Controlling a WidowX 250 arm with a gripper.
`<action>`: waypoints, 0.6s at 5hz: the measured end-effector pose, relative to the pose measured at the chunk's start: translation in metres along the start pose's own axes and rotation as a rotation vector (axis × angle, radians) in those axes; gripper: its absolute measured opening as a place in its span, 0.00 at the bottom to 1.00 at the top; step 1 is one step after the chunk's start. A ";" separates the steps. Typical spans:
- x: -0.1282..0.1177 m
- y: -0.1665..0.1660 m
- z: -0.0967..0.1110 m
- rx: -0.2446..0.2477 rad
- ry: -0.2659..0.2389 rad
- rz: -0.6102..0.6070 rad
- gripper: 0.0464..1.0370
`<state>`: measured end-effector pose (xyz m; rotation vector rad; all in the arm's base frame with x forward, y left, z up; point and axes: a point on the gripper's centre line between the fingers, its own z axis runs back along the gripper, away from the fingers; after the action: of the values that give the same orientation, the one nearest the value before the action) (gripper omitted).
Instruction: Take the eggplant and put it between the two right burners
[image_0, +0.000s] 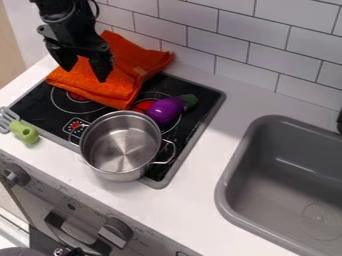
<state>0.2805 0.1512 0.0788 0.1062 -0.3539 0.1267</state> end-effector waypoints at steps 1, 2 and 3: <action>-0.006 -0.002 -0.006 -0.011 0.027 0.006 0.96; -0.002 -0.013 -0.005 -0.016 0.038 0.015 0.96; 0.004 -0.024 -0.003 -0.020 0.036 -0.003 0.96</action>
<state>0.2893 0.1286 0.0752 0.0847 -0.3188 0.1222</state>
